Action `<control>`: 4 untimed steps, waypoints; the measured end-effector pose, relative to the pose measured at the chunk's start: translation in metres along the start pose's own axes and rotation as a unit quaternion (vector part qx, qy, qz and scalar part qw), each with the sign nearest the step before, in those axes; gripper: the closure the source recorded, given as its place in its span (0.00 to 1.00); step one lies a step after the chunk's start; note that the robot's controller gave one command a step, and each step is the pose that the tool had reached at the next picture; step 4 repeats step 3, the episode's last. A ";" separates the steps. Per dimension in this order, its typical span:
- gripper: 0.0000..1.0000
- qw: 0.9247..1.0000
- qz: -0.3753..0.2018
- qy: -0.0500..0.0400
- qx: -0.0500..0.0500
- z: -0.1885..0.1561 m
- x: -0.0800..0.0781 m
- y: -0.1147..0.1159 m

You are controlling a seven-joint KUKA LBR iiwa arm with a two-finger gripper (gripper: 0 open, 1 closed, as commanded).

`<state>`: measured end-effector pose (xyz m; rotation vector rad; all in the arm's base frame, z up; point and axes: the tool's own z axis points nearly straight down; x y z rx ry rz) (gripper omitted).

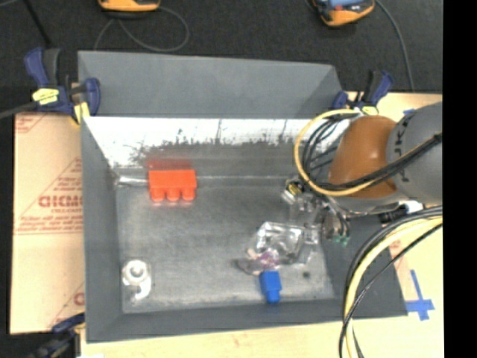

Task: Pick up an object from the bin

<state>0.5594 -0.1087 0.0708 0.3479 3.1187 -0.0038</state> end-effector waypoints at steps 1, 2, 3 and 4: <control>1.00 1.000 0.000 -0.002 0.000 -0.002 -0.002 0.001; 1.00 1.000 0.000 -0.001 -0.001 -0.018 -0.003 -0.001; 1.00 1.000 0.000 -0.003 -0.001 -0.124 -0.005 -0.001; 1.00 1.000 0.000 -0.003 -0.001 -0.124 -0.005 -0.001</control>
Offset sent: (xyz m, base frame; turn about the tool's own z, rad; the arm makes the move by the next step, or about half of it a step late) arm 0.0000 0.0000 0.0000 0.0000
